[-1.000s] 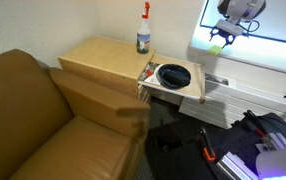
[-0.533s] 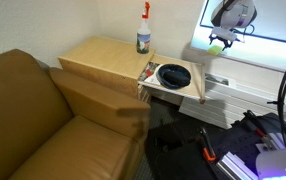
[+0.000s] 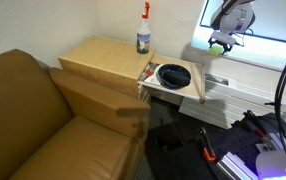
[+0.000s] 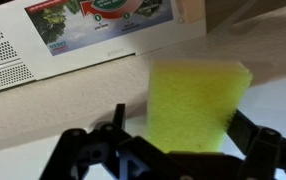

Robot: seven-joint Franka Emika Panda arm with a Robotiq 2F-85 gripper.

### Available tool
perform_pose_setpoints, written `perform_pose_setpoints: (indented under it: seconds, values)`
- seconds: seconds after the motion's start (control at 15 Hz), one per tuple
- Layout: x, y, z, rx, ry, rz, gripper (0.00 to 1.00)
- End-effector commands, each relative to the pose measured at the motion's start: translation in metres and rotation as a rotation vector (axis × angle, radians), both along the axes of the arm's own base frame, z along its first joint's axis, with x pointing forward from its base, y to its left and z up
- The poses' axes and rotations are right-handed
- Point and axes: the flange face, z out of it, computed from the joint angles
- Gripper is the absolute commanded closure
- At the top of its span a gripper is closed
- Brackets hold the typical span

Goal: Remove the bowl from the window sill, put it in the top drawer, use the yellow sponge to wipe the window sill, and then remove the black sponge from the bowl and put it on the window sill

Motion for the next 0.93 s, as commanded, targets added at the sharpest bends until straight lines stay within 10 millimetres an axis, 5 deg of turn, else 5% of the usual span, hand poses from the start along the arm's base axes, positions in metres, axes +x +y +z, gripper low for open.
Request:
perform_pose_setpoints:
  seconds: [0.0,0.07,0.67,0.87]
  values:
    - [0.000,-0.001,-0.001,0.000,0.001,0.000,0.00]
    - [0.000,-0.001,-0.001,0.003,0.002,-0.001,0.25]
    - [0.001,-0.011,0.005,-0.009,0.032,0.009,0.68]
    - [0.005,0.000,0.011,0.075,0.075,0.088,0.88]
